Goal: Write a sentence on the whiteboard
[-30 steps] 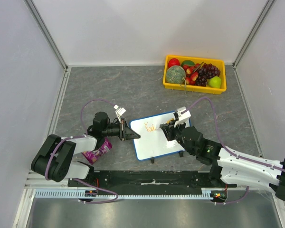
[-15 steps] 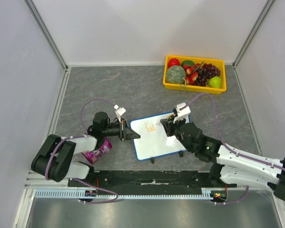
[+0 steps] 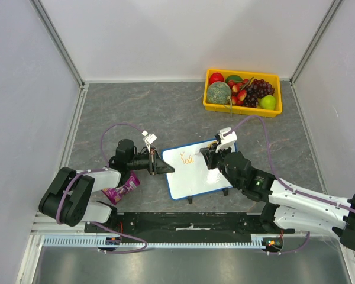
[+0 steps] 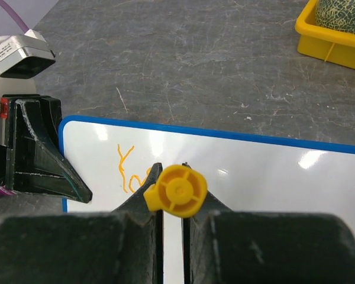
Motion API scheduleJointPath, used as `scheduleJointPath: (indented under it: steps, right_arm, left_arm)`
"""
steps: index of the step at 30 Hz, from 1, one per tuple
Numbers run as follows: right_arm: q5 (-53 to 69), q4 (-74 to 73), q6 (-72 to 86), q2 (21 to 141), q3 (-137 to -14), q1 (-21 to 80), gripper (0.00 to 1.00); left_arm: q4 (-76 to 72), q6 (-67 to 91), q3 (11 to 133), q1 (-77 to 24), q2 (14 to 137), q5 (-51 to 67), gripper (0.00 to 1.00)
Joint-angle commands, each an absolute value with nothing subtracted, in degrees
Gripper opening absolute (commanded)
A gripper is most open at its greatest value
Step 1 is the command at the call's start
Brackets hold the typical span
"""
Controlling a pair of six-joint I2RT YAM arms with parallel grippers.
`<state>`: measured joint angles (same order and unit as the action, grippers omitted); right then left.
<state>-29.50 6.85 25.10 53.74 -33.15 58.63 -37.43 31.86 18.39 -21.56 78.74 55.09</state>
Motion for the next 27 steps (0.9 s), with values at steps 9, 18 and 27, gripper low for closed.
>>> scheduleJointPath:
  steps: [9, 18, 27]
  right_arm:
    - [-26.7, 6.2, 26.3, 52.1, -30.1, 58.1, 0.00]
    - [-24.8, 7.0, 26.8, 47.8, -31.6, 58.0, 0.00]
    - [-29.3, 5.9, 25.2, 50.1, -34.1, 58.0, 0.00]
  left_arm:
    - [-34.9, 26.3, 18.5, -21.7, 79.9, 52.4, 0.02]
    - [-34.9, 26.2, 18.5, -21.7, 80.0, 52.4, 0.02]
    - [-34.8, 26.3, 18.5, -21.8, 79.9, 52.4, 0.02]
